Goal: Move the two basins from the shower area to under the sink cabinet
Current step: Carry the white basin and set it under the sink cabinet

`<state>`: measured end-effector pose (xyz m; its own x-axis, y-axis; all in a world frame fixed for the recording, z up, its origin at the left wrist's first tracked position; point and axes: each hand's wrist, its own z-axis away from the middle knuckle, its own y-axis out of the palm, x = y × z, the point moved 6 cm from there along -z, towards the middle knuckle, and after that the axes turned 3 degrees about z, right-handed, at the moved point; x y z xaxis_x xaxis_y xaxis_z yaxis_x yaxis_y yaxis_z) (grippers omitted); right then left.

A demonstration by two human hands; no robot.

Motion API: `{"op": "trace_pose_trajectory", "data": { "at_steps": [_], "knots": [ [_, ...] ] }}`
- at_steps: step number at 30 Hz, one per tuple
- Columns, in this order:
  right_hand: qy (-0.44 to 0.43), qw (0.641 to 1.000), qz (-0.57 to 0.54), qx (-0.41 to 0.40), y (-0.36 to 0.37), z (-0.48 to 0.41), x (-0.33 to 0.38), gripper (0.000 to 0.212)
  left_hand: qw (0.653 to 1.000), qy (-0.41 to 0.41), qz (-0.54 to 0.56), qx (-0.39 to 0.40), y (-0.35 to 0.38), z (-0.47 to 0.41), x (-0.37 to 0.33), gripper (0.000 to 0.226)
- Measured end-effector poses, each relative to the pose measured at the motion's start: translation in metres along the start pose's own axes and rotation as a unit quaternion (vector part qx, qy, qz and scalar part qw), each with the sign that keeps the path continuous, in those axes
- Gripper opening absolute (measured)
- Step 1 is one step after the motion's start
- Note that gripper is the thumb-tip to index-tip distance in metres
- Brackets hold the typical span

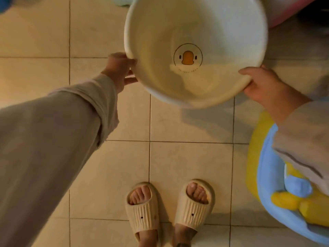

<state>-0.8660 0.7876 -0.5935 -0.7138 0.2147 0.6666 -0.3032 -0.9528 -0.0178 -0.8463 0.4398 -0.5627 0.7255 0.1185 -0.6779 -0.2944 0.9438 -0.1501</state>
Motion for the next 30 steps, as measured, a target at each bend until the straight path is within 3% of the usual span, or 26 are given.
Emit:
{"op": "trace_pose_trajectory", "data": {
  "at_steps": [6, 12, 14, 16, 19, 24, 30],
  "knots": [
    [0.026, 1.000, -0.001, 0.014, 0.015, -0.018, -0.001, 0.053, 0.999, -0.004, 0.003, -0.043, 0.007, -0.022, 0.005, 0.039],
    [0.049, 0.997, 0.036, 0.050, 0.010, -0.005, -0.007, 0.048, 0.999, -0.012, -0.053, -0.007, 0.006, -0.011, -0.002, 0.040],
    [0.092, 0.992, 0.081, 0.033, -0.003, 0.025, -0.016, 0.035, 0.997, -0.035, -0.071, 0.004, -0.001, 0.016, 0.005, 0.038],
    [0.117, 0.989, 0.089, 0.003, -0.020, 0.070, -0.031, 0.006, 0.994, -0.075, -0.083, 0.013, -0.017, 0.061, 0.023, 0.027],
    [0.130, 0.987, 0.079, -0.047, -0.040, 0.165, -0.058, 0.026, 0.975, -0.188, -0.100, 0.059, -0.048, 0.153, 0.069, 0.032],
    [0.206, 0.965, 0.150, -0.061, -0.059, 0.357, -0.091, 0.029, 0.928, -0.370, -0.032, 0.003, -0.117, 0.334, 0.116, 0.015],
    [0.244, 0.923, 0.296, 0.017, -0.092, 0.549, -0.070, 0.027, 0.902, -0.427, -0.063, -0.021, -0.178, 0.501, 0.091, 0.021]
  ]
}}
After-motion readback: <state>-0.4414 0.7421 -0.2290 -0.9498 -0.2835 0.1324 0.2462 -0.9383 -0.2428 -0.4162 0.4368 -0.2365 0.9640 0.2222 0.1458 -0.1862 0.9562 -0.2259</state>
